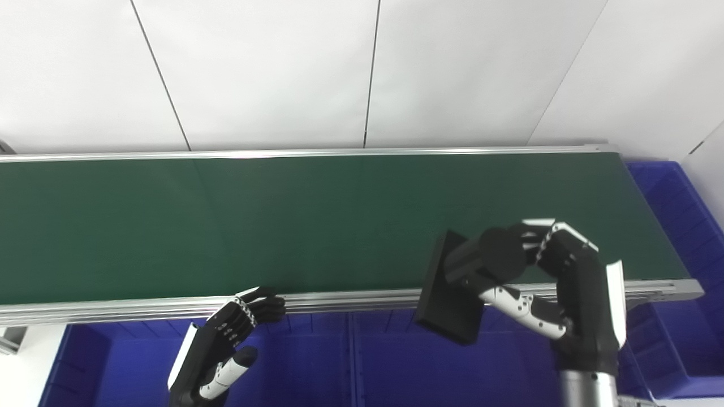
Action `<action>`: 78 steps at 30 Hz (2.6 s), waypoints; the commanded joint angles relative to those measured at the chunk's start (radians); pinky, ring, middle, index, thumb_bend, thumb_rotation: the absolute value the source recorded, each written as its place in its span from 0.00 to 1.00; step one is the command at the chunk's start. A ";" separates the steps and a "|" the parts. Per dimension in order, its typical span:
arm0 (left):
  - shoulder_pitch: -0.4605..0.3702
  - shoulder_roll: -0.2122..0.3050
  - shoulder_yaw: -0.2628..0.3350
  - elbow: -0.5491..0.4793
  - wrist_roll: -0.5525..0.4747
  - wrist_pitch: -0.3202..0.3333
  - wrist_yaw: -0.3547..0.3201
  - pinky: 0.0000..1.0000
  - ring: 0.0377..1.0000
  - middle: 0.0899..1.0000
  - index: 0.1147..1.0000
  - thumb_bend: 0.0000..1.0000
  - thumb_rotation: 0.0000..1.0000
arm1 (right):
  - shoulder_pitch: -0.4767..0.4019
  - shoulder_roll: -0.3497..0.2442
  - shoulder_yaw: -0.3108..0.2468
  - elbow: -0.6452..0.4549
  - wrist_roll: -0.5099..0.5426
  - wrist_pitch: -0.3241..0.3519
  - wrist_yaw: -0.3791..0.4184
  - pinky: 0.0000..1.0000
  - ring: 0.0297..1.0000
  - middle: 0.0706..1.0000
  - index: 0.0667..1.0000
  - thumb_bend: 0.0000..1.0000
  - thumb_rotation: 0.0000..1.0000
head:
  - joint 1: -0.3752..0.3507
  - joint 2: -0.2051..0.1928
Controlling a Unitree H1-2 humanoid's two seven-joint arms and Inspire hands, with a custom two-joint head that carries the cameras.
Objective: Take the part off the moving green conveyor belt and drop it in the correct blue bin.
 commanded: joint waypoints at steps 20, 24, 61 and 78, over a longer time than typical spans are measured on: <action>0.005 0.050 0.002 -0.083 -0.070 0.012 -0.004 0.67 0.67 0.67 0.69 0.87 0.62 | 0.178 0.018 -0.101 0.251 0.008 -0.191 -0.133 0.36 0.41 0.41 0.47 0.53 0.00 | -0.039 0.035; 0.005 0.052 0.002 -0.085 -0.061 0.013 -0.003 0.66 0.67 0.67 0.69 0.87 0.63 | 0.140 0.005 -0.116 0.349 0.005 -0.224 -0.153 0.39 0.42 0.41 0.47 0.53 0.00 | -0.030 0.034; 0.028 0.054 0.004 -0.128 -0.069 0.047 0.001 0.66 0.67 0.67 0.69 0.88 0.62 | 0.043 -0.013 -0.130 0.616 0.093 -0.247 -0.165 0.63 0.69 0.69 0.74 0.73 0.14 | -0.020 0.044; 0.028 0.047 -0.002 -0.131 -0.062 0.047 0.003 0.66 0.67 0.67 0.69 0.88 0.61 | 0.078 -0.059 -0.084 0.496 0.099 -0.145 -0.059 0.87 0.93 0.95 0.98 0.92 0.41 | -0.007 0.041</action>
